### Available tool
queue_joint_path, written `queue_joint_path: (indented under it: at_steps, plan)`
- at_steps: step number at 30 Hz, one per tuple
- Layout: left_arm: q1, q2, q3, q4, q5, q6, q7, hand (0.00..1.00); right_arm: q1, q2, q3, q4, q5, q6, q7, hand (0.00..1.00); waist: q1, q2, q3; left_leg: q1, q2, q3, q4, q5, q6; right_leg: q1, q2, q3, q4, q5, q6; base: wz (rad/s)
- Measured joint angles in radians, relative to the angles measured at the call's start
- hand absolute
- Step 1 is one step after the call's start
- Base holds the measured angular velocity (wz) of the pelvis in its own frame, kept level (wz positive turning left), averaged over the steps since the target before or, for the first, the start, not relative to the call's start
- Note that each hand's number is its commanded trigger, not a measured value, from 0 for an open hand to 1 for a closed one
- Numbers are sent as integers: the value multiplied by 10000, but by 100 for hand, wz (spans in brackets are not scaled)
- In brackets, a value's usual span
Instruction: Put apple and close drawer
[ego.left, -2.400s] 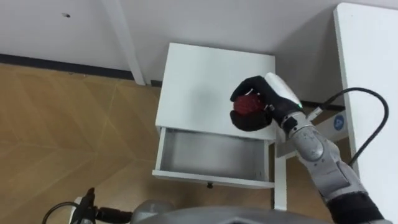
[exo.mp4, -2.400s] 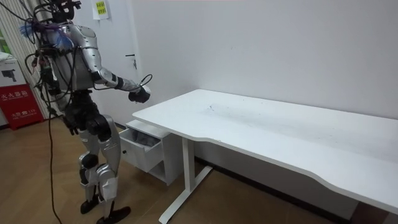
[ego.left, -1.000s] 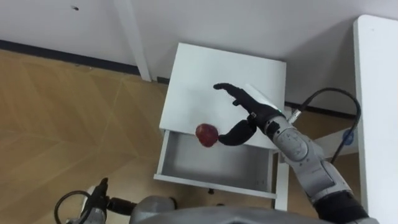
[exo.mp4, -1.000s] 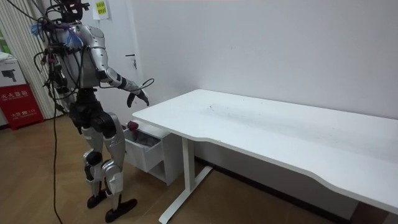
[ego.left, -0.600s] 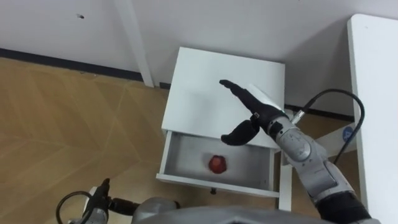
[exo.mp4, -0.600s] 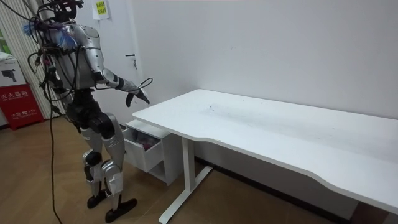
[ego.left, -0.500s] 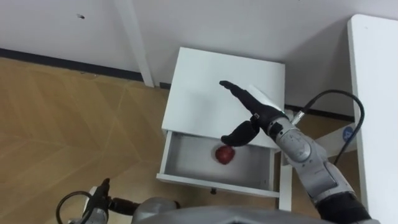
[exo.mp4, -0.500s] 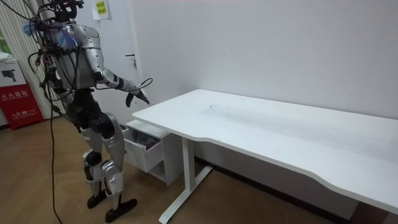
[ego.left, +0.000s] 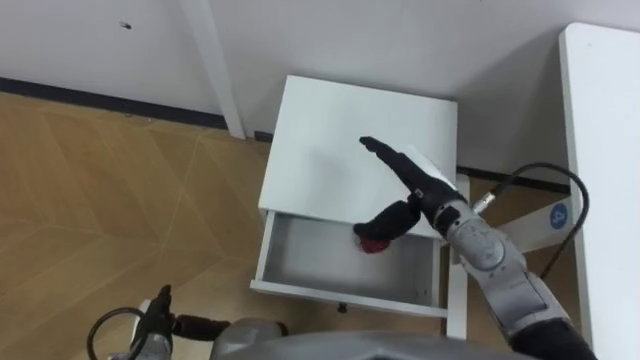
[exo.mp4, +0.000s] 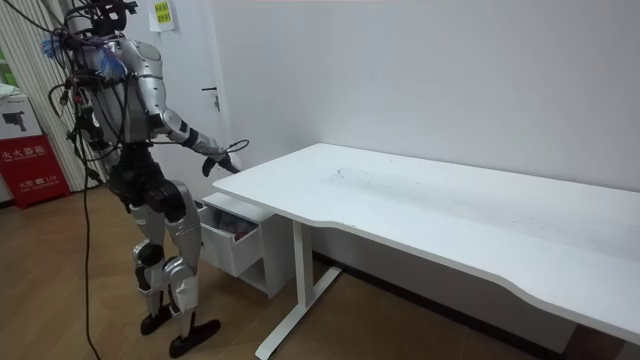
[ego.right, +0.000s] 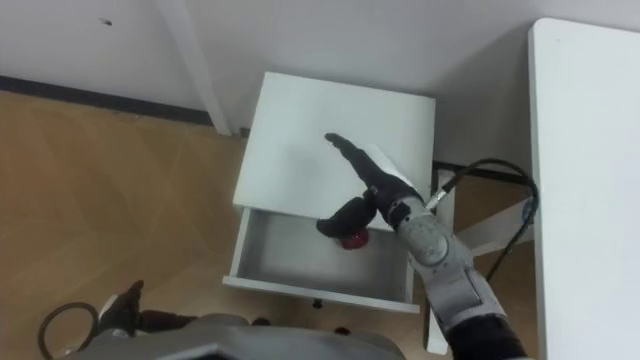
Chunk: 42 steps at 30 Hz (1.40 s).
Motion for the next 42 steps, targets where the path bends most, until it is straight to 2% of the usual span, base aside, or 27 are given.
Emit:
queue_joint_path:
  at_steps: [3,8,10,11,12,13,14,15,16,17,18,19,20,21,22,23,24,25,26,27,28,29,30,33,35,40,42]
  plan:
    - [120,-86,211,-23,-103,-50,393,0,84,251,-658,1614,619,-272,-569,0,-209,7,0,149,10,62,-39,-14,21,114,4,16,-7,-25,40,-2]
    - [558,-177,597,-1,-193,-241,581,0,163,298,-2004,4059,1545,-496,-1362,0,-380,110,-11,349,88,415,-133,-46,55,127,15,348,16,-32,49,-22]
    - [635,-210,668,1,-298,-237,595,0,224,245,-2433,4829,1743,-483,-1665,0,-506,203,-10,356,41,527,35,-164,95,61,-80,348,260,-80,91,-15]
    - [669,-260,766,32,-298,-224,588,0,286,236,-2696,5073,1783,-475,-1771,0,-655,261,5,284,-7,566,317,-312,179,-135,-199,342,770,-267,134,-11]
    - [597,-300,799,284,-303,-212,573,0,375,207,-2969,5308,1821,-499,-1891,0,-807,394,-32,162,-38,701,519,-463,276,-595,-360,312,1770,-502,255,-14]
    - [528,-318,802,425,-302,-206,566,0,369,195,-3121,5426,1851,-485,-1982,0,-816,474,-29,164,-81,767,574,-504,323,-1027,-478,269,2697,-588,369,-16]
    - [366,-310,810,554,-277,-196,562,0,349,209,-3457,5454,1914,-472,-2142,0,-915,565,-30,162,-236,837,741,-569,454,-2098,-900,271,4873,-464,381,-20]
    - [370,-256,810,606,-276,-197,563,0,432,189,-3780,5582,1981,-514,-2247,0,-1055,569,-23,113,-317,915,1050,-723,668,-3239,-1323,633,6935,230,451,-25]
    - [375,-219,834,606,-251,-198,558,0,349,180,-3954,5677,2026,-518,-2305,0,-1090,651,-53,8,-309,1083,1334,-838,745,-3870,-1384,930,7929,898,446,-17]
    - [350,-99,860,642,-250,-176,559,0,238,169,-4228,5771,2291,-528,-2431,0,-1376,885,20,-256,-217,1060,2074,-1217,989,-5189,-1298,1464,10590,1795,463,0]
    - [355,28,836,782,-271,-120,555,0,418,66,-4374,5769,2605,-561,-2493,0,-1531,1012,59,-463,-35,966,2648,-1412,1036,-6280,-1078,1773,13909,1405,233,13]
    - [278,65,771,892,-270,-45,554,0,554,-43,-4358,5794,2759,-564,-2532,0,-1574,1172,58,-518,110,937,2811,-1482,1059,-6757,-904,1741,15177,1192,111,12]
    - [212,124,763,929,-260,157,547,0,650,-294,-4134,6052,3036,-561,-2552,0,-1612,1536,101,-574,410,925,2892,-1549,1078,-7404,-638,1616,16784,837,-65,0]
    - [170,216,784,954,-252,367,542,0,652,-439,-3911,6290,3100,-458,-2545,0,-1686,1600,117,-589,543,841,2867,-1533,1038,-7712,-716,1560,17099,570,-30,0]
    - [184,299,783,940,-251,452,543,0,648,-438,-3832,6416,3102,-395,-2551,0,-1729,1565,119,-602,534,821,2855,-1507,1002,-7703,-808,1636,16898,445,16,7]
    - [357,396,783,827,-155,537,547,0,648,-439,-3618,6615,3088,-148,-2544,0,-1744,1479,134,-579,446,826,2849,-1477,969,-7231,-962,1741,15733,325,150,5]
    - [560,416,769,592,-67,587,541,0,644,-412,-3489,6673,3139,97,-2527,0,-1745,1323,134,-534,319,831,2834,-1481,982,-6235,-1154,1709,13585,226,339,0]
    - [699,423,765,497,-70,593,540,0,645,-403,-3379,6680,3167,178,-2519,0,-1746,1199,128,-514,228,845,2795,-1494,1012,-5613,-1221,1619,12229,196,404,6]
    - [954,421,756,334,-64,622,526,0,646,-370,-3225,6782,3224,237,-2489,0,-1729,984,121,-438,78,841,2703,-1501,1029,-4277,-1220,1502,9485,131,506,0]
    - [1131,405,673,198,-73,685,525,0,635,-326,-3230,6814,3201,295,-2487,0,-1558,847,105,-348,8,841,2481,-1437,992,-2994,-1020,1451,6934,15,589,-4]
    - [1172,404,625,132,-74,728,527,0,634,-315,-3229,6817,3201,293,-2486,0,-1453,792,74,-292,-53,843,2284,-1346,966,-2443,-913,1404,5819,-37,616,-14]
    - [1124,373,602,38,-76,778,535,0,574,-311,-3240,6911,3222,265,-2485,0,-1266,594,-5,-194,-93,919,1920,-1136,910,-1513,-729,1299,3868,-293,599,-18]
    - [1051,386,604,-64,-79,770,548,0,386,-251,-3230,7056,3226,261,-2472,0,-1082,517,-33,-134,-88,942,1548,-954,828,-868,-539,1304,2342,-252,605,-12]
    - [812,455,602,-83,-75,758,559,0,-50,-2,-3149,7348,3229,237,-2258,0,-885,117,-101,-141,-94,997,1141,-761,628,-82,-380,989,413,-57,611,-9]
    - [722,384,573,-79,-95,704,538,0,-254,19,-3013,7372,3227,227,-2038,0,-913,67,-101,-120,-34,969,1101,-706,537,36,-314,840,211,-23,580,6]
    - [614,104,595,-113,-78,402,452,0,-340,38,-2994,7553,3217,162,-1523,0,-917,139,-66,79,-8,961,738,-652,449,119,-261,646,113,-36,556,1]
    - [666,101,603,-112,-68,410,312,0,-261,41,-2991,7769,3254,192,-1244,0,-924,176,8,101,-15,930,684,-652,449,172,-263,485,112,-39,555,0]
